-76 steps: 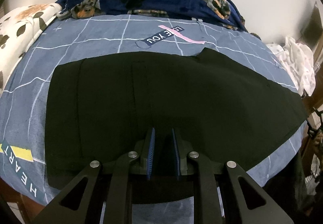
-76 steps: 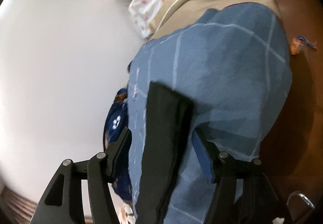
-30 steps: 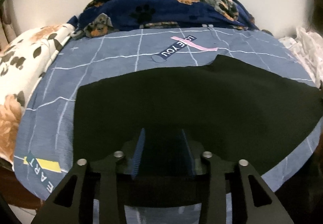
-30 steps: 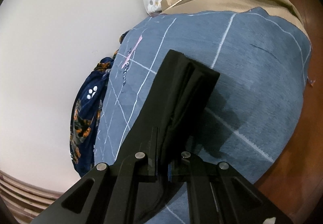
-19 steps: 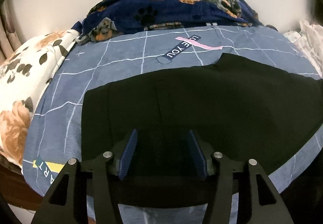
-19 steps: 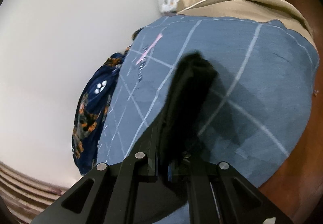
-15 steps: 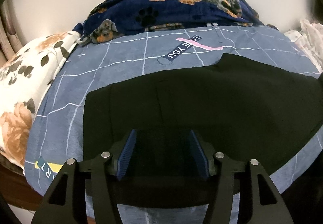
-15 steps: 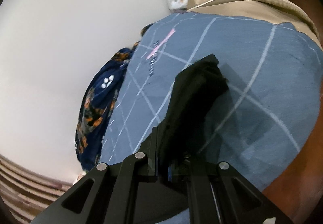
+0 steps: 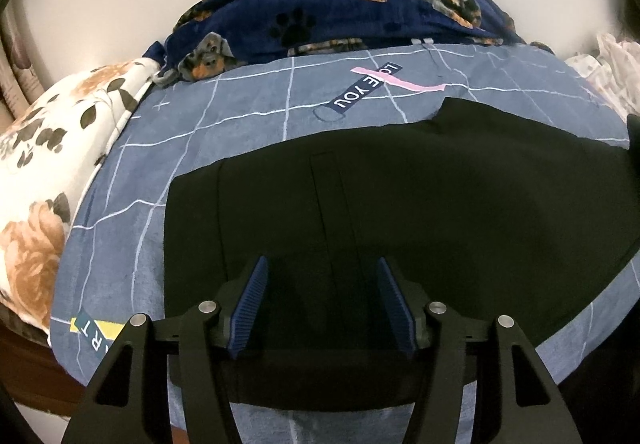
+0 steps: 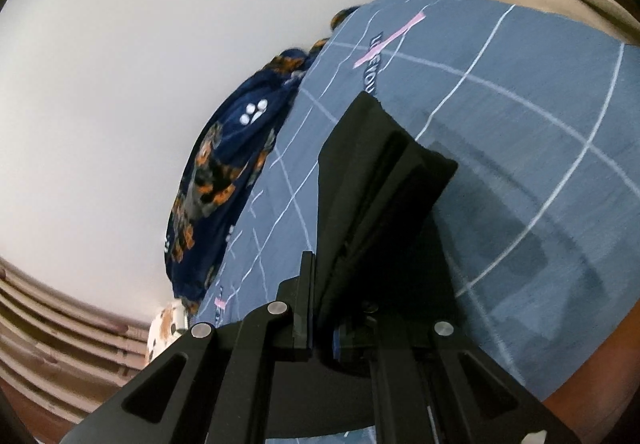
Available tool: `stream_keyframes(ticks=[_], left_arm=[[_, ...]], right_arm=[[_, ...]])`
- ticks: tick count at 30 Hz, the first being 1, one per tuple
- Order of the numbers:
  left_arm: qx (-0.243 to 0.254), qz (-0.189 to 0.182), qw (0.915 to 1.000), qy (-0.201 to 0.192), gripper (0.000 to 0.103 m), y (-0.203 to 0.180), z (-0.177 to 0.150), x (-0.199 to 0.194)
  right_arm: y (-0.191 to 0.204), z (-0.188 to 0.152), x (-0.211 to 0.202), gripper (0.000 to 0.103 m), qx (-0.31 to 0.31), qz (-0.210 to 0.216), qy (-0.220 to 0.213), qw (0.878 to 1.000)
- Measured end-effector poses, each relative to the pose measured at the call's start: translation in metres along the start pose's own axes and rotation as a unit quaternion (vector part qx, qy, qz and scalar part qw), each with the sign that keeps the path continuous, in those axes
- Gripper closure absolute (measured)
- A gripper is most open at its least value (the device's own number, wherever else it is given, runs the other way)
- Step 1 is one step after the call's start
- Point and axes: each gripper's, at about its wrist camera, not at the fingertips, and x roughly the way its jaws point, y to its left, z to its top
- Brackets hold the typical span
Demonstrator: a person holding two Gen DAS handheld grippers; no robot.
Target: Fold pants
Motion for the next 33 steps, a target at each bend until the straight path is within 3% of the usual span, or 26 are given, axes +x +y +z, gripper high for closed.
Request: stream_keyframes(ticks=[12, 33], left_arm=[[-0.004, 0.001, 1.0, 0.002, 0.035, 0.002, 0.001, 0.001], [0.008, 0.003, 0.9999, 0.013, 0.032, -0.004, 0.0, 0.005]], right_arm=[[0.002, -0.024, 0.02, 0.095, -0.002, -0.001, 0.032, 0.999], [0.031, -0.052, 0.049, 0.095, -0.073, -0.012, 0.072, 0.995]])
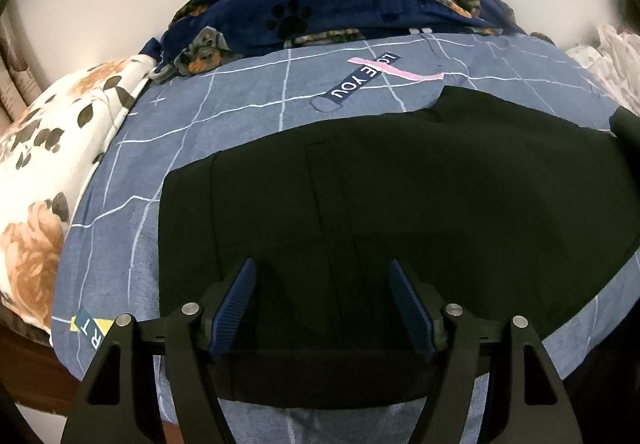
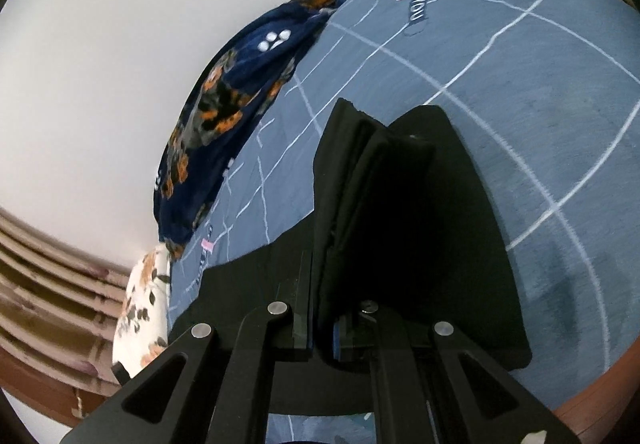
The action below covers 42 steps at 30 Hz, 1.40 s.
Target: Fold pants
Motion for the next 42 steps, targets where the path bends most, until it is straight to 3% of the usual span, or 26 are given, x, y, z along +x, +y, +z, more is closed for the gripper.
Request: stream_keyframes(ticks=[25, 42], left_arm=[[0.005, 0.0, 1.0, 0.006, 0.026, -0.003, -0.001, 0.001], [0.006, 0.0, 1.0, 0.007, 0.025, -0.005, -0.001, 0.002]], right_arm=[[0.07, -0.056, 0.054, 0.095, -0.118, -0.007, 0.077, 0.99], [0.091, -0.072, 0.069, 0.095, -0.17, -0.023, 0.09, 0.981]])
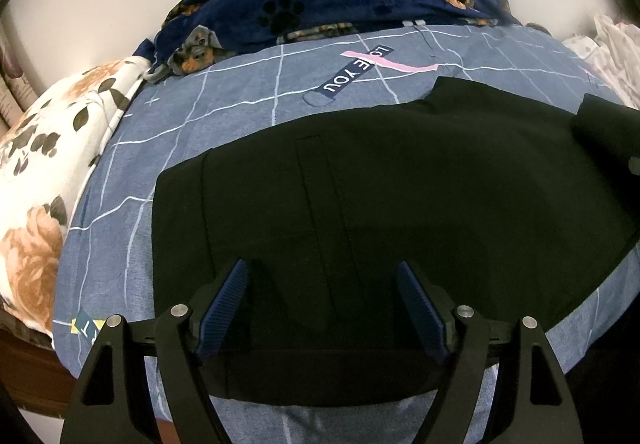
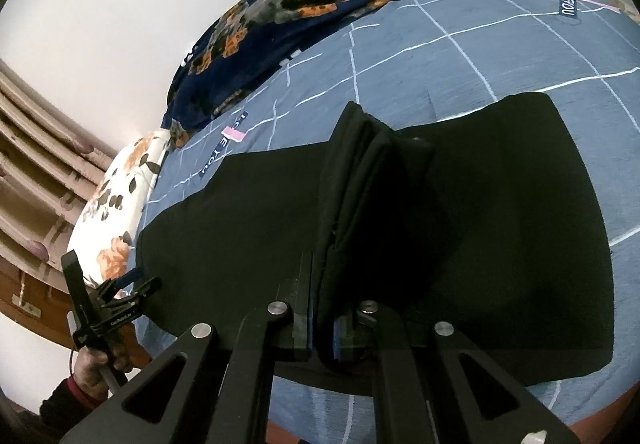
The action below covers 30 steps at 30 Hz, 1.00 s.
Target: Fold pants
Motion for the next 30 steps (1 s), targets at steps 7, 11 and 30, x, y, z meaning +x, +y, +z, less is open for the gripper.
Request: stream_keyframes(ticks=[7, 11, 30], left_arm=[[0.001, 0.0, 1.0, 0.001, 0.025, -0.001, 0.0, 0.001], [0.004, 0.0, 1.0, 0.0, 0.025, -0.001, -0.001, 0.001], [0.021, 0.004, 0.9998, 0.004, 0.025, -0.006, 0.001, 0.001]], right_arm=[[0.006, -0.001, 0.003, 0.095, -0.008, -0.004, 0.001, 1.0], [0.008, -0.002, 0.004, 0.095, -0.009, -0.004, 0.0, 1.0], [0.021, -0.003, 0.007, 0.094, -0.031, -0.016, -0.005, 0.999]])
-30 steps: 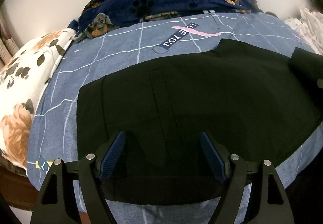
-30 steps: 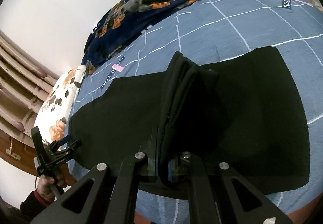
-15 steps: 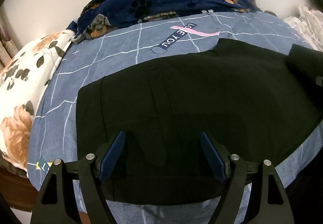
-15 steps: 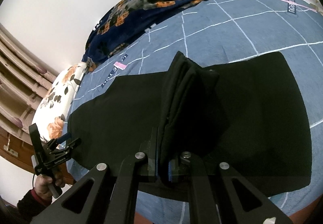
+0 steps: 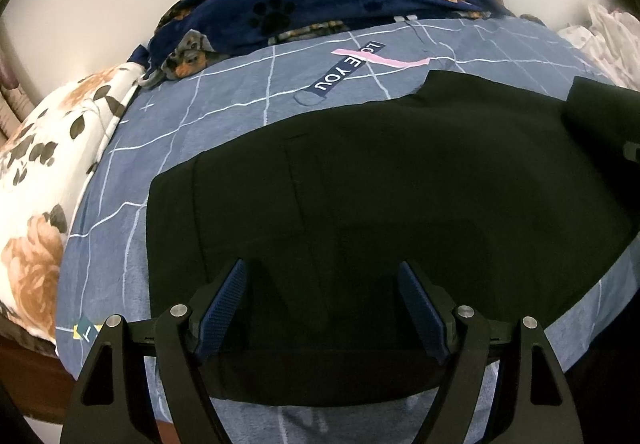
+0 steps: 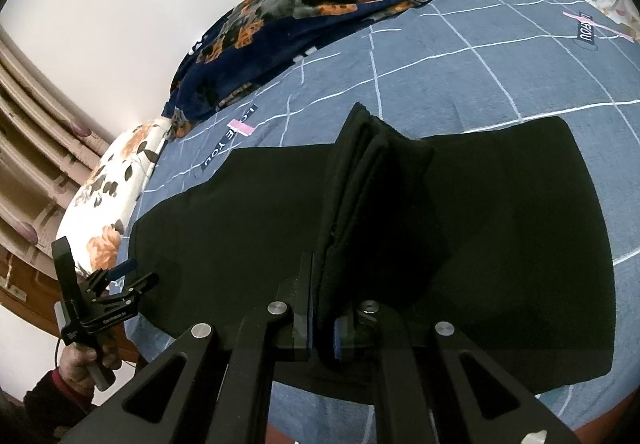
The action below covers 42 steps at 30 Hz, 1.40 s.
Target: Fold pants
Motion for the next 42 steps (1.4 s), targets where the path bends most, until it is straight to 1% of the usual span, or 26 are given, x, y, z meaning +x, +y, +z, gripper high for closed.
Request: stream_keyframes(ticks=[12, 18, 29, 42], left_arm=[[0.002, 0.001, 1.0, 0.001, 0.024, -0.002, 0.0, 0.0], [0.004, 0.002, 1.0, 0.002, 0.021, -0.004, -0.001, 0.001], [0.01, 0.003, 0.9999, 0.006, 0.02, -0.004, -0.001, 0.003], [0.011, 0.002, 0.9999, 0.007, 0.02, -0.005, -0.002, 0.004]], right_arm=[[0.012, 0.0, 0.003, 0.094, -0.025, -0.013, -0.001, 1.0], [0.018, 0.001, 0.003, 0.094, -0.042, -0.023, -0.003, 0.999], [0.031, -0.003, 0.008, 0.093, -0.079, -0.047, -0.004, 0.996], [0.035, -0.004, 0.008, 0.093, -0.088, -0.052, -0.004, 0.995]])
